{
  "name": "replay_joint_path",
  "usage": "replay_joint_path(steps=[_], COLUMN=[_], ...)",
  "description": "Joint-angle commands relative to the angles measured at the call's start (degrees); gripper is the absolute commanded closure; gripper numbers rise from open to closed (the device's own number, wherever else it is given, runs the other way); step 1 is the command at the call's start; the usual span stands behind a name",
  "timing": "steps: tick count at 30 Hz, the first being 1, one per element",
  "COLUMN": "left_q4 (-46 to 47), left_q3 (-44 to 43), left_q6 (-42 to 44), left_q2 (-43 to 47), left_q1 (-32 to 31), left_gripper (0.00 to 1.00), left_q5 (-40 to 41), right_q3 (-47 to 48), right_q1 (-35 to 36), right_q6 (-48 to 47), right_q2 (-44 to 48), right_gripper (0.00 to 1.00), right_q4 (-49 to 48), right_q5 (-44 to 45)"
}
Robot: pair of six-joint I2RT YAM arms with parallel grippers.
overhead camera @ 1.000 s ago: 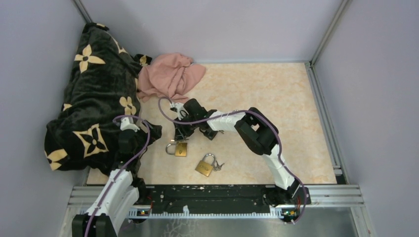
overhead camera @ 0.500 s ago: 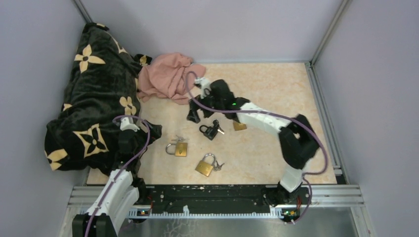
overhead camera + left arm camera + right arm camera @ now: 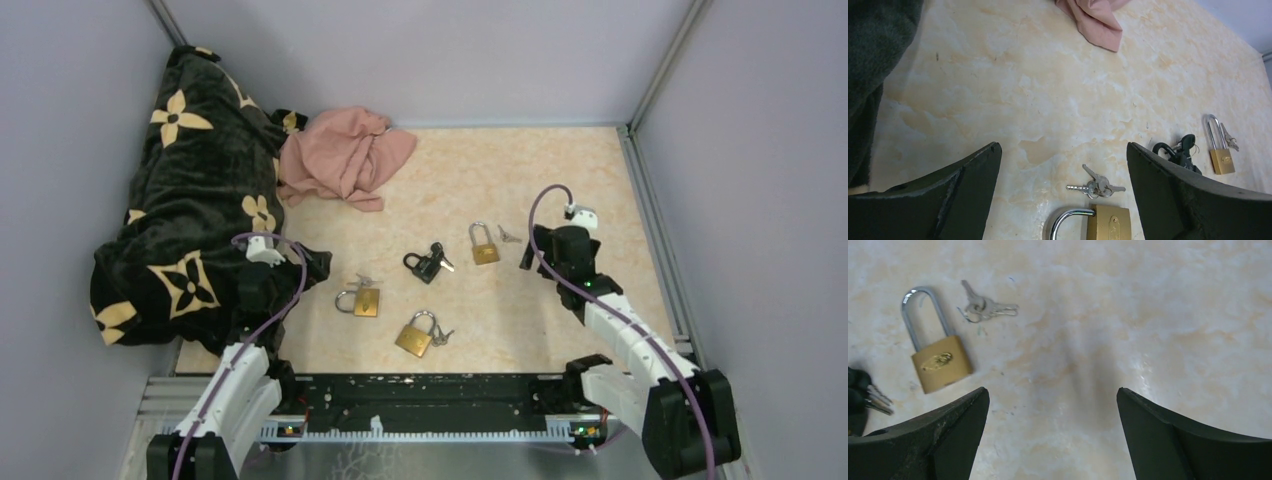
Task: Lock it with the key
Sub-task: Reset both arms
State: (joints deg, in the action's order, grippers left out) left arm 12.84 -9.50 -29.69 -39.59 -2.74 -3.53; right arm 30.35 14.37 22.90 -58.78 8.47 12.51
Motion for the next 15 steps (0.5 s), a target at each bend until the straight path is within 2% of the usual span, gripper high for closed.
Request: replay_joint_path(steps=[1,4,7,10,13,15], left_q4=[3.9,3.8,1.9,3.6,8.3,9.8], left_q3=[-1.4,-3.7,-5.3,-3.7,-1.0,-0.5], left_q6=[7.1,17.8,26.9,29.2,32.4,31.7], left_q2=[-0.2,-1.2,-1.9,-2.6,-2.3,-2.4], left_q1=[0.4,0.4,0.4,0.4,0.8,0.8], left_gripper=[0.01,0.01,0.01,0.01,0.01,0.01], left_q5=[-5.5,-11.3,-10.3,-2.7,-6.2,-7.5], right_q3=[-5.0,-9.0,-11.7,-12.5,-13.2,-13.5], right_q1=[0.1,0.1,0.0,0.1,0.1,0.1], right_q6=[2.6,2.7,2.4,2.7,2.9,2.7], right_q2=[10.4,16.0,19.6,22.1,23.9,24.8], right_gripper=[0.02,0.02,0.02,0.02,0.02,0.02], right_q4=[-0.5,-1.6,-2.7,-2.6,-2.4,-2.6], right_q5=[11.7,13.7,13.9,15.8,17.0,16.8])
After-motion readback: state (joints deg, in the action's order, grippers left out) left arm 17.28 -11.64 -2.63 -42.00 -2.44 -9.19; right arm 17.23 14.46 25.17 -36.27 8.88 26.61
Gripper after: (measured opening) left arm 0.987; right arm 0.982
